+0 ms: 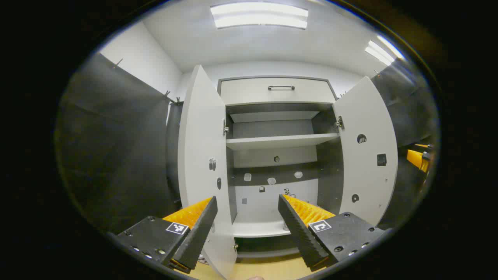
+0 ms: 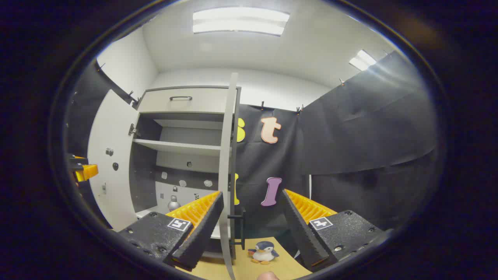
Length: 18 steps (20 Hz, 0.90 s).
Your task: Grasp the bottle in the cabinet with the left hand and place it on the coaster, then close the right door with the right hand and the left door with the left hand.
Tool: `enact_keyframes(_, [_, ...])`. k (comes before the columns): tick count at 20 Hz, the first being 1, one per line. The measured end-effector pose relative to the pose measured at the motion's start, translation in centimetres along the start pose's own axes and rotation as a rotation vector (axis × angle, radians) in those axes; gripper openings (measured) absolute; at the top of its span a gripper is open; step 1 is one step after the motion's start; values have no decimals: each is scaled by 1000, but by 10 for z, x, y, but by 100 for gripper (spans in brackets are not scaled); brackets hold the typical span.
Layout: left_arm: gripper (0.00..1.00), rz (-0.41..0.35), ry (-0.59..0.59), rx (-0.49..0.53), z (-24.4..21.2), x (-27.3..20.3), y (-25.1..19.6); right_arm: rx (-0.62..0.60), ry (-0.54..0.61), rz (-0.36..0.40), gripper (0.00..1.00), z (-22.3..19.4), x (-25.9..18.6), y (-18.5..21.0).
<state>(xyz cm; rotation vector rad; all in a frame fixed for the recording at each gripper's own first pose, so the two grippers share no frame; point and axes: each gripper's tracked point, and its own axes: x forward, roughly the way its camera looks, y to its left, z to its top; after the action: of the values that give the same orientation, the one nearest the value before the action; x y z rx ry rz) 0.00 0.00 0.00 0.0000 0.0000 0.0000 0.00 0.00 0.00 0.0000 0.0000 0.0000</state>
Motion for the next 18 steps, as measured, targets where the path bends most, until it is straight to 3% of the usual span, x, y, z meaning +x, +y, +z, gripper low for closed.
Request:
enact_keyframes(6, [98,3,36,13,-11,4,-12,59,-38,66,95,-1,5,8])
enact_keyframes(14, [98,27,13,-3,-9,10,-14,61,-56,70,96,-1,10,0])
enact_keyframes(18, [98,23,-100,5,-2,26,-29,44,-42,60,96,-8,7,-3])
